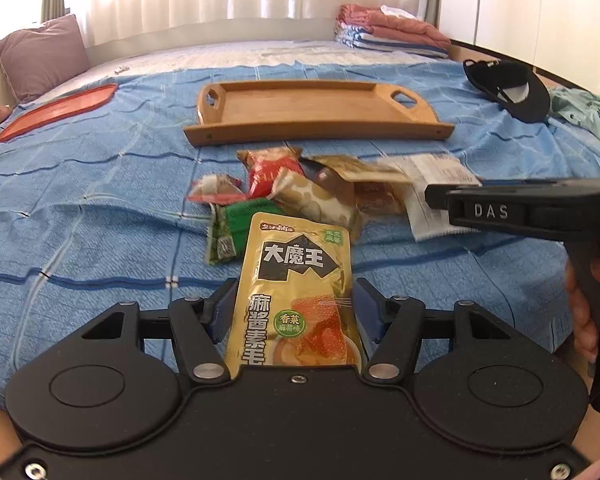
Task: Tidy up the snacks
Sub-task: 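Carry the yellow pouch with the left gripper while the right gripper carries the white packet to the tray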
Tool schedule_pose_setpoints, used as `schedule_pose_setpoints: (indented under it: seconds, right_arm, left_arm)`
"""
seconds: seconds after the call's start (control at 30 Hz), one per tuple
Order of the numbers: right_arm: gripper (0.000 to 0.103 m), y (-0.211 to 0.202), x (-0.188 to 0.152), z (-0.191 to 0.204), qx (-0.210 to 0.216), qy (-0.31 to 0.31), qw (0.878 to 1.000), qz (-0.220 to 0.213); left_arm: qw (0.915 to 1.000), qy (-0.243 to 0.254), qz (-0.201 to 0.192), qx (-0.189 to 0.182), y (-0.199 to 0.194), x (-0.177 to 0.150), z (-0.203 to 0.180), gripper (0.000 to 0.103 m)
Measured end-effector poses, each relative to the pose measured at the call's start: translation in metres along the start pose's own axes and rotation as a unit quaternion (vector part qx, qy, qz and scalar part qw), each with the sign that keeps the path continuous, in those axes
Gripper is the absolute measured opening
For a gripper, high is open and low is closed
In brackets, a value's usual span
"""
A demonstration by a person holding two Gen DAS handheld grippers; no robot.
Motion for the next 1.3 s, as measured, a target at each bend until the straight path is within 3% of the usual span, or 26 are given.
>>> schedule_pose_setpoints:
  seconds: [0.17,0.37,0.7,1.3]
  right_arm:
    - [0.085,0.02,0.008,0.009,-0.005,-0.014,1.0,0.019]
    - [0.059,0.021,0.011,0.011,-0.011,-0.023,0.999,0.02]
    - [0.059,-0.017,0.025,-0.011,0.014,0.002,1.0,-0.017]
    - [0.059,-0.007,0.067,-0.034,0.021,0.008,0.999,-0.028]
  left_arm:
    - [0.9999,-0.011,-0.011,0.004,-0.005,0.009,0.006,0.059]
    - [0.9992,-0.026,-0.028,0.009,-0.013,0.022,0.016,0.059]
    - [0.9979,-0.035,-0.053,0.011,-0.018,0.049,0.023,0.059]
    - [0.9966,-0.039,-0.073,0.005,0.001,0.125,0.031,0.059]
Point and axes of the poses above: each gripper's, at about its wrist camera, not at the fingertips, and y roughly the way its jaws point, z to its left, x to its top, the point moved 1 cm from there along y, roughly the way its jaws point, and after that the axes turned 5 degrees about z, right-handed, at the moved point
